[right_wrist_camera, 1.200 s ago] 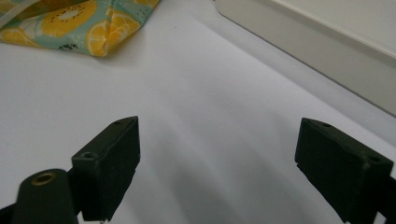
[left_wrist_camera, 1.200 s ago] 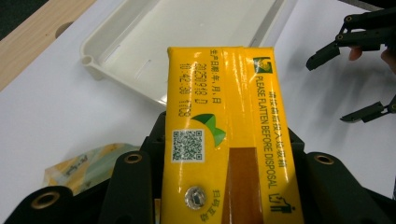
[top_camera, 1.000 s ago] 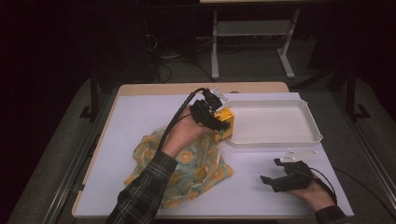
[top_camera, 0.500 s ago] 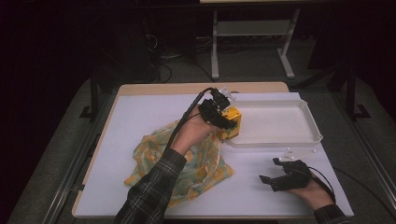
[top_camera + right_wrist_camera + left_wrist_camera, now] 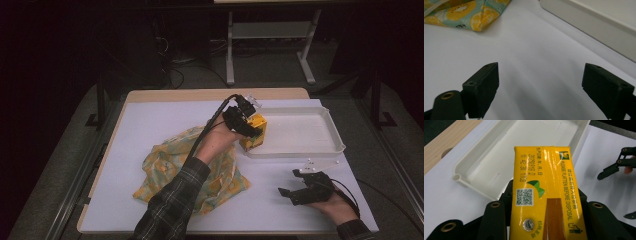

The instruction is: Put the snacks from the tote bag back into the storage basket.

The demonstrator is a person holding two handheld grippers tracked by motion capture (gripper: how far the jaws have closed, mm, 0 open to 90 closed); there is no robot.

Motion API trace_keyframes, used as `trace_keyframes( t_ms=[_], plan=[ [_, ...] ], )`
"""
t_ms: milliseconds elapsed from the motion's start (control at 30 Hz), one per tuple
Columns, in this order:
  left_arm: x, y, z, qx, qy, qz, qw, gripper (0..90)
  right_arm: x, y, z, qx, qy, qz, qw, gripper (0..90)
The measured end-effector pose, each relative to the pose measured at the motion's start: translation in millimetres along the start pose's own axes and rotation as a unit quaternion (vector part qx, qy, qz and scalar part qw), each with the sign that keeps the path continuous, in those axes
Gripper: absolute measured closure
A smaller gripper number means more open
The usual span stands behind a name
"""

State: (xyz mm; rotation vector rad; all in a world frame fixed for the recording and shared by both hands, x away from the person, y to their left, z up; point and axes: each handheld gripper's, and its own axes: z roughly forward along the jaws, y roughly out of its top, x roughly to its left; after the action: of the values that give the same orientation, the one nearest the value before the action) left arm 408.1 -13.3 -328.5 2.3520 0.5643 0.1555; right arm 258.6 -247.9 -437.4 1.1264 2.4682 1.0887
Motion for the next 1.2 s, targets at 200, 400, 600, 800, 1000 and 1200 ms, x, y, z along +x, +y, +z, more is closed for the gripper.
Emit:
trace_keyframes(
  t_ms=[200, 400, 600, 800, 1000, 1200],
  plan=[
    [-1.0, 4.6, 9.4, -0.008, -0.003, -0.003, 1.0, 53.7, -0.2, 0.0, -0.3, -0.001, -0.001, 0.0, 1.0, 13.7],
    [-1.1, 7.3, 19.8, -0.007, -0.003, 0.001, 1.0, 53.7, -1.1, 0.2, 0.4, -0.004, 0.0, -0.004, 1.0, 13.7],
    [0.5, 6.5, 27.2, -0.01, -0.004, -0.006, 0.9999, 53.7, -0.7, 0.2, 0.2, -0.003, 0.0, -0.002, 1.0, 13.7],
    [1.2, 5.5, 35.9, -0.009, -0.006, -0.006, 0.9999, 53.7, -1.8, -0.1, -0.2, -0.005, 0.0, -0.006, 1.0, 13.7],
    [3.3, 5.1, 40.0, -0.004, -0.002, -0.004, 1.0, 53.7, -2.6, -0.5, -0.3, -0.007, 0.0, -0.005, 1.0, 13.7],
    [4.8, 2.5, 47.1, 0.002, -0.002, -0.01, 1.0, 53.7, -2.3, -0.3, -0.3, -0.006, 0.0, -0.005, 1.0, 13.7]
  ],
)
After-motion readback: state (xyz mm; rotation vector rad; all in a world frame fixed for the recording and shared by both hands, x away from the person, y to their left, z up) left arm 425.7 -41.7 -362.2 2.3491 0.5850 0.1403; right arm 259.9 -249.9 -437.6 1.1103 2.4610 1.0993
